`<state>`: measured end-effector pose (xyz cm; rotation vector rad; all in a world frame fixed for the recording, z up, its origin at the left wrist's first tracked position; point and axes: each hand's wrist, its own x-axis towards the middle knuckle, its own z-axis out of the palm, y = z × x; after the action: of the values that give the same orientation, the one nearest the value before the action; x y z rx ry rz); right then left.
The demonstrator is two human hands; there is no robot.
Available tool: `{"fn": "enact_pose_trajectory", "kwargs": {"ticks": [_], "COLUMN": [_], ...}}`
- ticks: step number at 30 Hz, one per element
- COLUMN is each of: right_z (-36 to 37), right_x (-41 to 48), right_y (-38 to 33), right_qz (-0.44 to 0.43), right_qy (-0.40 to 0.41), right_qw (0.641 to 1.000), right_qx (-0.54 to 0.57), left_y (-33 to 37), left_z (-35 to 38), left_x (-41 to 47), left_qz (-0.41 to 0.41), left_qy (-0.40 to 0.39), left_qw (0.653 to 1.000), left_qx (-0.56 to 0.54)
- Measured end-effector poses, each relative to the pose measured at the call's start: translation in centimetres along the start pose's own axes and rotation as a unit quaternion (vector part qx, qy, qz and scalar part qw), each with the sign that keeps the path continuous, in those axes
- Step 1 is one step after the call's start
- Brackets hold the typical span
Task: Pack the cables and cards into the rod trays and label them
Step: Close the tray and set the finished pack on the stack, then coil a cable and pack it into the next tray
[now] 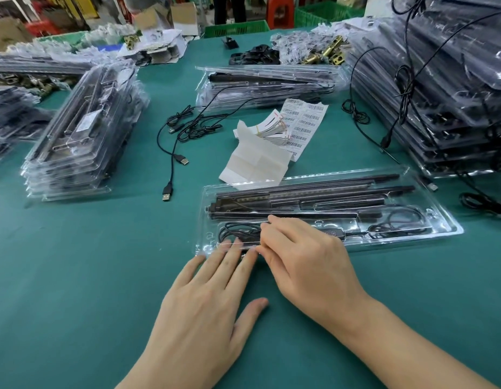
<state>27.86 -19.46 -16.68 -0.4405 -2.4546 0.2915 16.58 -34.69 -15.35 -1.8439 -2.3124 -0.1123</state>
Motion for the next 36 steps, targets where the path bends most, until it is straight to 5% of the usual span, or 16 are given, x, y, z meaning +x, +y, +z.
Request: {"fn": "enact_pose_trajectory", "kwargs": {"ticks": [13, 19, 24, 27, 30, 34, 36], "right_z": [-0.1, -0.2, -0.2, -0.4, -0.5, -0.9, -1.6], "right_x": [-0.1, 0.0, 0.2, 0.7, 0.9, 1.1, 2.3], "right_y": [-0.2, 0.1, 0.3, 0.9, 1.5, 2.1, 2.8], "right_qz": [-0.015, -0.012, 0.002, 0.038, 0.063, 0.075, 0.077], "right_qy": [-0.011, -0.010, 0.029, 0.077, 0.098, 0.097, 0.103], "right_qw": [1.000, 1.000, 0.997, 0.992, 0.988, 0.987, 0.986], "right_qx": [-0.014, 0.022, 0.066, 0.089, 0.101, 0.104, 0.102], "left_y": [-3.0, -5.2, -6.7, -7.4, -8.9, -10.6, -11.0], "left_z": [-5.3, -2.8, -2.4, -3.0, -2.4, -0.3, 0.8], "left_x": [7.5, 18.4, 20.5, 21.7, 25.3, 28.5, 28.8], "left_qz": [-0.071, -0.016, 0.026, -0.048, -0.139, -0.158, -0.149], "left_qy": [0.196, 0.072, 0.047, 0.074, 0.114, -0.110, -0.151], "left_qw": [0.971, 0.993, 0.992, 0.948, 0.943, 0.965, 0.964], "left_qx": [-0.118, -0.097, -0.116, -0.305, -0.281, -0.175, -0.159]}}
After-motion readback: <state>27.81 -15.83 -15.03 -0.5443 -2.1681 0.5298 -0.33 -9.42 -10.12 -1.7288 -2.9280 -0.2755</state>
